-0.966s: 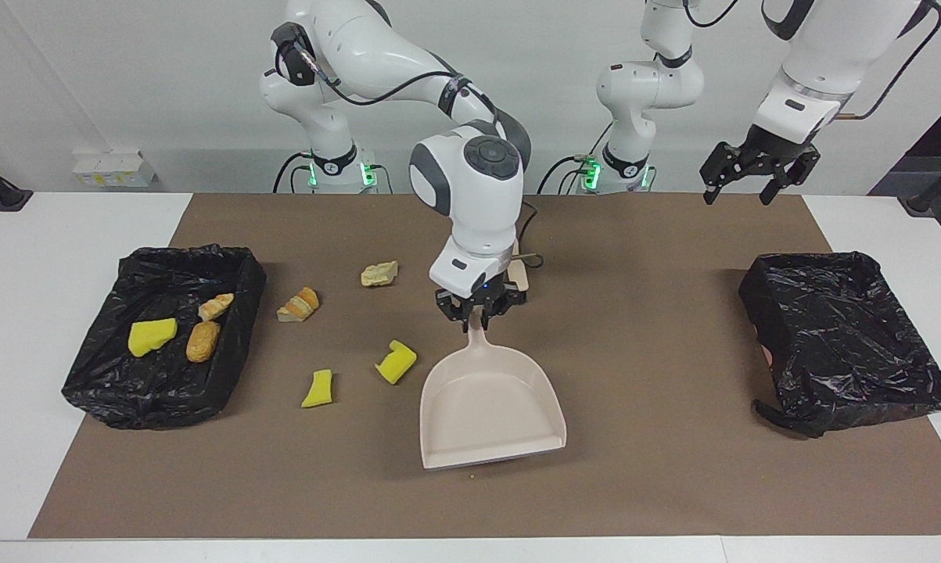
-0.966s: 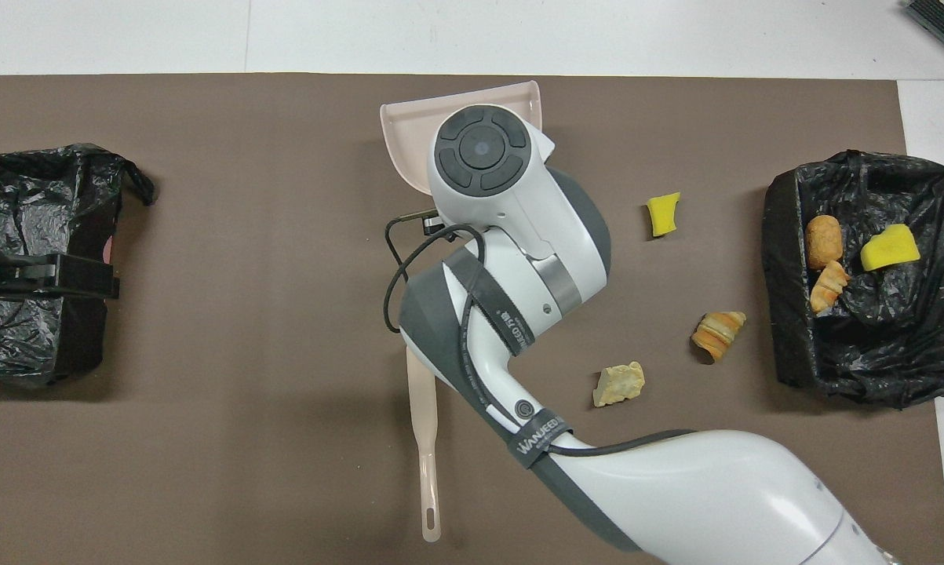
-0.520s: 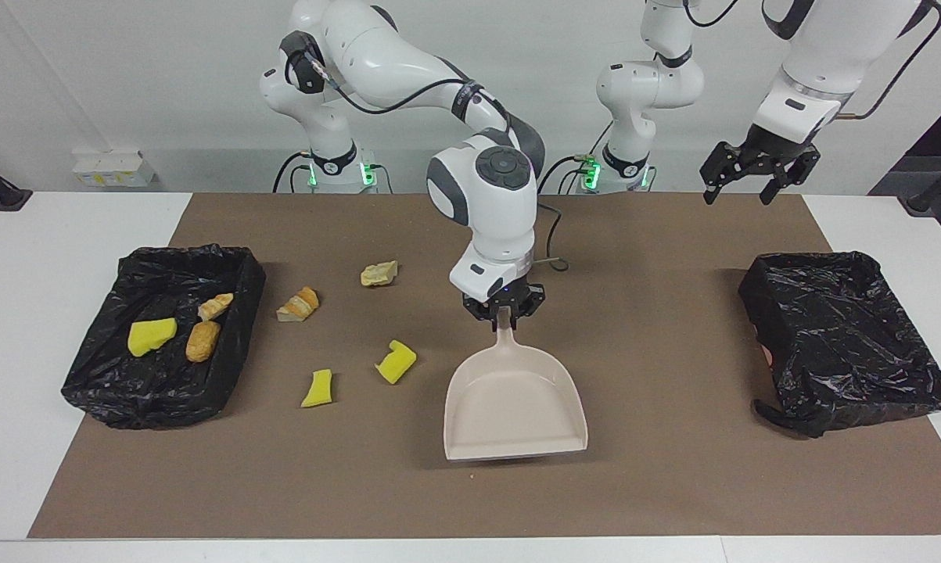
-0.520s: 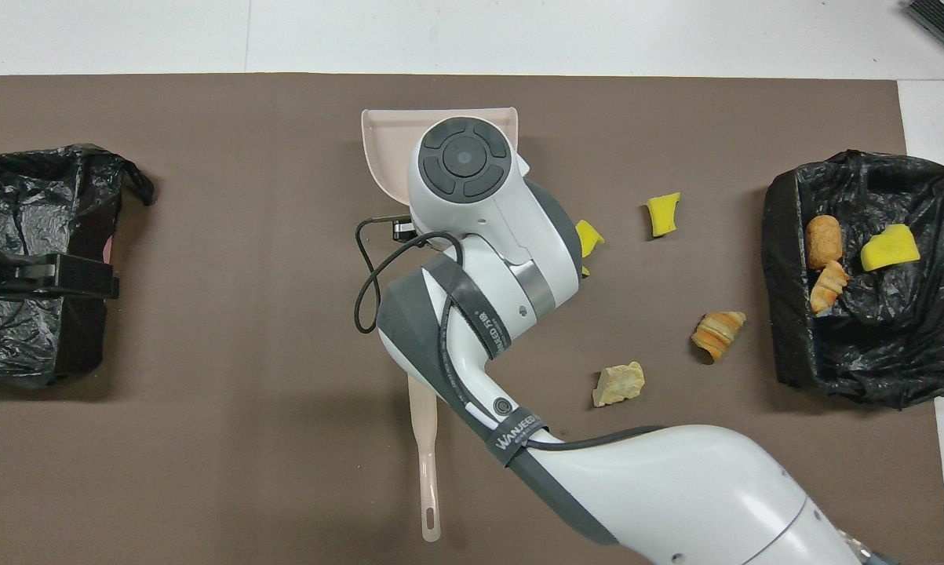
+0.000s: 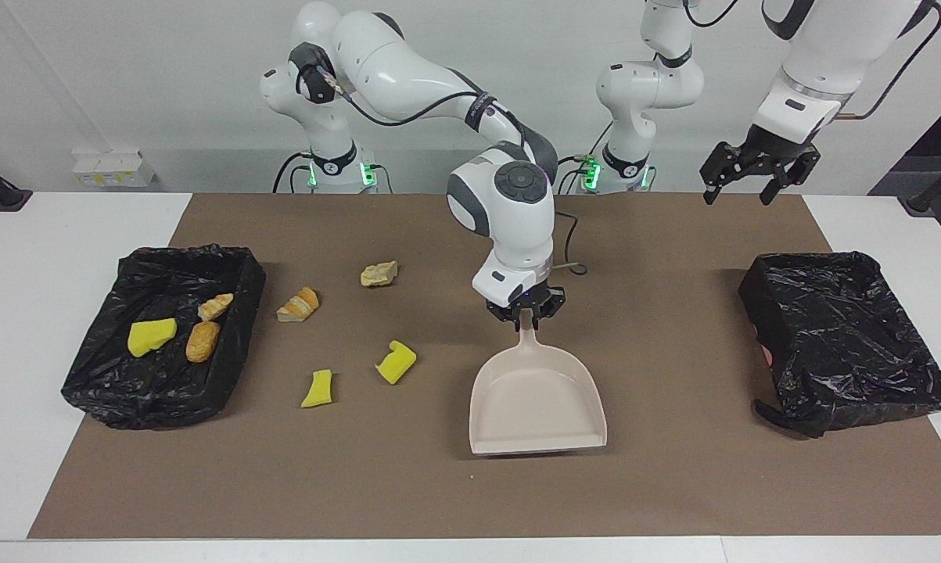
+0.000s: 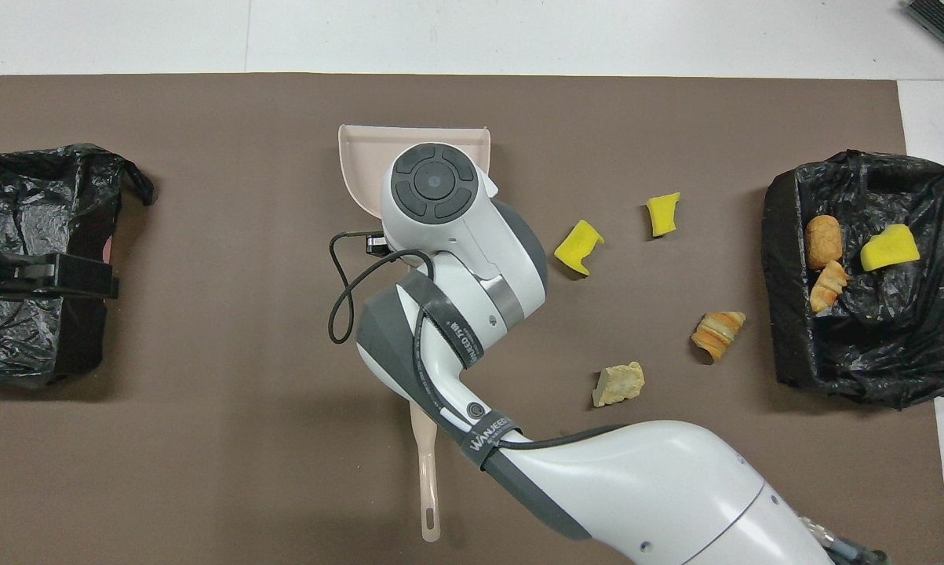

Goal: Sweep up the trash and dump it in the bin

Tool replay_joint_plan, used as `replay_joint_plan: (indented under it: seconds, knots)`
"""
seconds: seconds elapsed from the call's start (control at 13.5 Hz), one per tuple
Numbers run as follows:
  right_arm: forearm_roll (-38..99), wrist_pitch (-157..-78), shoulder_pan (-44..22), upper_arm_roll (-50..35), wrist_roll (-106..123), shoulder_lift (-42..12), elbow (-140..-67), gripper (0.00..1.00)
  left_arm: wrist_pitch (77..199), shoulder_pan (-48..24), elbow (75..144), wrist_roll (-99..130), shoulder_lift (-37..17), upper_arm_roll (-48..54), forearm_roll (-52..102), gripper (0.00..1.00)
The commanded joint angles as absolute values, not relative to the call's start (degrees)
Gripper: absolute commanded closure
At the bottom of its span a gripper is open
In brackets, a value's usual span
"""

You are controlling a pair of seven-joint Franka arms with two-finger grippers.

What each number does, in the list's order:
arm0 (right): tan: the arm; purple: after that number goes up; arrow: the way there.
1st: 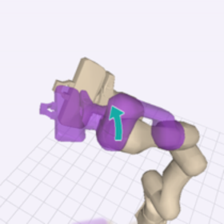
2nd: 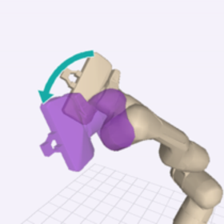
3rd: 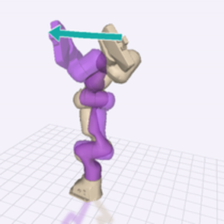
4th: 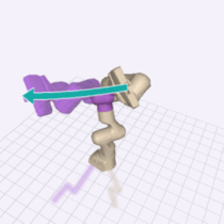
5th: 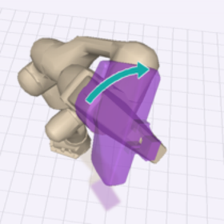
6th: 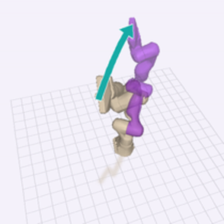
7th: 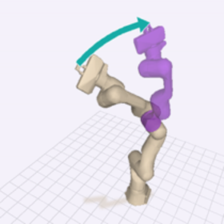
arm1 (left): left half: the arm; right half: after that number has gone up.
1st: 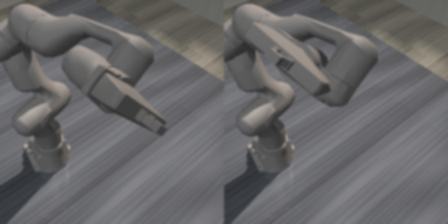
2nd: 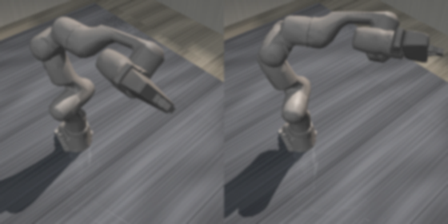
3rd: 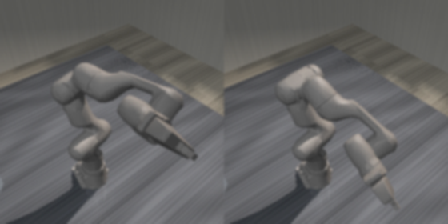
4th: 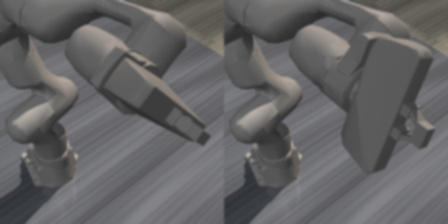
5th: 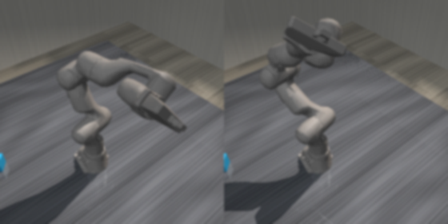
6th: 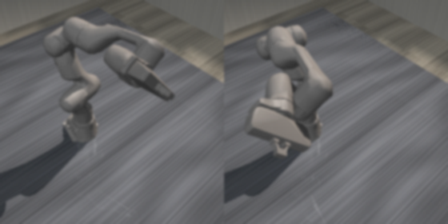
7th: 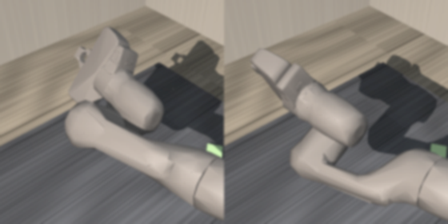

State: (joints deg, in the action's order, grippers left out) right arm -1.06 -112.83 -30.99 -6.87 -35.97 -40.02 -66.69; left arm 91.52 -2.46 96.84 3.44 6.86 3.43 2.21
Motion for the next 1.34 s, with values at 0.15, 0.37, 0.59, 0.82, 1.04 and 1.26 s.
replay_joint_plan:
  seconds: [0.15,0.37,0.59,0.82,1.04,1.26]
  knots:
    - [0.35,-113.82,-32.34,-7.38,-39.29,-41.31,-67.23,1.0,91.14,-1.67,96.59,3.25,7.03,3.78,2.64,0.0]
    - [-0.08,-114.43,-31.56,-7.38,-38.77,-41.22,-68.11,1.0,91.23,-1.58,96.59,3.25,7.03,3.69,2.64,0.0]
    - [-0.17,-116.1,-31.55,-7.38,-38.41,-40.7,-69.96,1.0,91.23,-1.67,96.59,3.25,7.03,3.69,2.64,0.0]
    - [0.17,-116.19,-31.03,-7.38,-38.23,-40.69,-69.96,1.0,91.23,-1.67,96.59,3.25,7.03,3.78,2.64,0.0]
    - [0.7,-116.28,-30.24,-7.38,-35.52,-40.26,-69.96,0.89,91.14,-1.67,96.59,3.25,7.03,3.78,2.55,0.0]
    - [1.05,-116.37,-29.71,-7.38,-35.16,-40.25,-70.14,0.67,91.23,-2.37,96.59,3.43,7.03,3.78,2.81,0.0]
